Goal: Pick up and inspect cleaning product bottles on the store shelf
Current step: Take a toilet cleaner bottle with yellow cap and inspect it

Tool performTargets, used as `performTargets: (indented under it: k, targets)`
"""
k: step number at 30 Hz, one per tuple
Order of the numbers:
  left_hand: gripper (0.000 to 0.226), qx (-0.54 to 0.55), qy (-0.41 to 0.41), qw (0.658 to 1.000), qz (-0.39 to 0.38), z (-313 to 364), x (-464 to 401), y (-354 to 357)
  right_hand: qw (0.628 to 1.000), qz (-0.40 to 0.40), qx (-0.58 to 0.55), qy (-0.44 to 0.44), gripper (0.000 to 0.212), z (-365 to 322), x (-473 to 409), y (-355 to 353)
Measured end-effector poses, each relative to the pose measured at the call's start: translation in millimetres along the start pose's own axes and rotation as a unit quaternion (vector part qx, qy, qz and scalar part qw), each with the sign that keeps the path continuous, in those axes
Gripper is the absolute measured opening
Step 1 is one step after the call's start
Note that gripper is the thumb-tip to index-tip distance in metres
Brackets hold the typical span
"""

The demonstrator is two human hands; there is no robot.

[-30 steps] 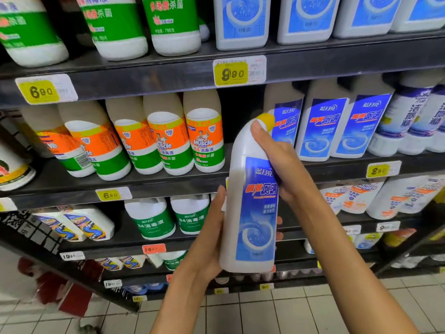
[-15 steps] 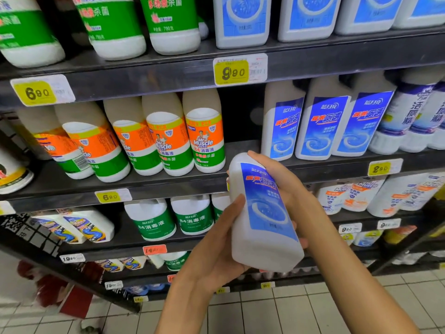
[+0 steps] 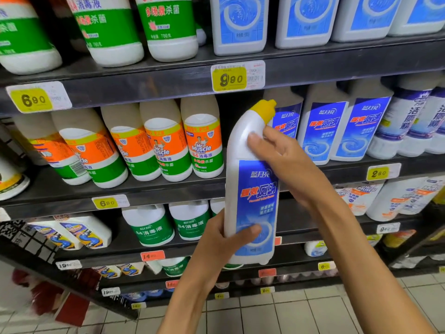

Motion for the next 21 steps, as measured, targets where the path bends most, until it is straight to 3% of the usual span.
performTargets:
  k: [4, 8, 13, 17, 21]
  targets:
    - [0.046, -0.062, 0.025, 0.998, 0.019, 3, -2, -8, 0.995, -0.058, -0.072, -0.041, 0.031, -7, 18, 1]
    - [0.046, -0.126, 0.087, 0.984, 0.088, 13, -10, -23, 0.991, -0.081, 0.004, -0.103, 0.047, -18, 34, 6]
    - [0.05, -0.141, 0.127, 0.977, 0.097, 26, -13, -29, 0.986, -0.094, 0.036, -0.132, 0.049, -30, 43, 11]
    - [0.069, -0.08, 0.125, 0.986, 0.08, 29, -7, -29, 0.986, -0.091, 0.007, -0.142, 0.046, -35, 40, 10]
    - [0.056, 0.001, 0.098, 0.995, 0.034, 16, 1, -28, 0.982, -0.1, -0.119, -0.109, 0.046, -32, 27, 7]
Point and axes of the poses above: each hand's wrist, its own x-axis away from the middle knuckle, its own y-axis out of the palm, z = x × y, the point moved 6 cm from there along -x, towards the middle knuckle
